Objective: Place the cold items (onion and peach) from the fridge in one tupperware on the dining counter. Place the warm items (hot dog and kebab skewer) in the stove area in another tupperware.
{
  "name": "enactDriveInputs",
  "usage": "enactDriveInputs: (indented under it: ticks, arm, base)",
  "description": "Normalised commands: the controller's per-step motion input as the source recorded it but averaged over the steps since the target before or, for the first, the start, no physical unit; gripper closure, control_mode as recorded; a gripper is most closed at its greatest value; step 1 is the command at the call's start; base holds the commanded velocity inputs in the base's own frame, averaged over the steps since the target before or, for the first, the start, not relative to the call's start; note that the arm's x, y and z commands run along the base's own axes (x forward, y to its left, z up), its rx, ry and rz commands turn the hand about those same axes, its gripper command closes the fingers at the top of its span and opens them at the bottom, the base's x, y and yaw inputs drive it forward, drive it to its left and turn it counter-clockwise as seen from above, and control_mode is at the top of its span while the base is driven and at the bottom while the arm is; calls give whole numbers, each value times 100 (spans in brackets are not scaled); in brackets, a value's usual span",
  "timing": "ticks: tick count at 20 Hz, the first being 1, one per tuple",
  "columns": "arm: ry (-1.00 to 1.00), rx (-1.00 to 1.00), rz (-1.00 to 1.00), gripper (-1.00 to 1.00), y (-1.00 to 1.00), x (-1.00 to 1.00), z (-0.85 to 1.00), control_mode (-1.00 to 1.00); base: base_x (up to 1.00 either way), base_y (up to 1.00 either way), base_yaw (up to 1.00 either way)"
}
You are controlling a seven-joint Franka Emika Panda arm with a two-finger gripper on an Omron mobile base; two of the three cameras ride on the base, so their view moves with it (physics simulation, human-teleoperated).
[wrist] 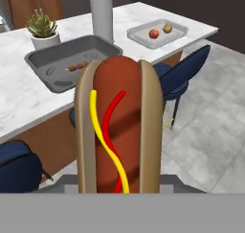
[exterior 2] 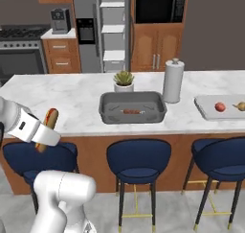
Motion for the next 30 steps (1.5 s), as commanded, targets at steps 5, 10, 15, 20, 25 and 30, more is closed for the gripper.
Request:
enactDriveInputs:
  ticks: [5, 10, 15, 20, 25, 30]
  arm:
    - [0, 0, 0, 100, 0, 0, 0, 100]
    - [0, 0, 0, 100, 0, 0, 0, 100]
    - [0, 0, 0, 100, 0, 0, 0, 100]
    - [0, 0, 0, 100, 0, 0, 0, 100]
    - [34, 5, -19, 100, -13, 80, 1, -100]
    - [54, 10, -36, 100, -30, 100, 0, -100]
  base:
    - [73, -10, 24]
    - [74, -58, 32]
    - [73, -46, 25]
    - [88, -34, 2]
    - [20, -6, -1]
    - [0, 0, 0]
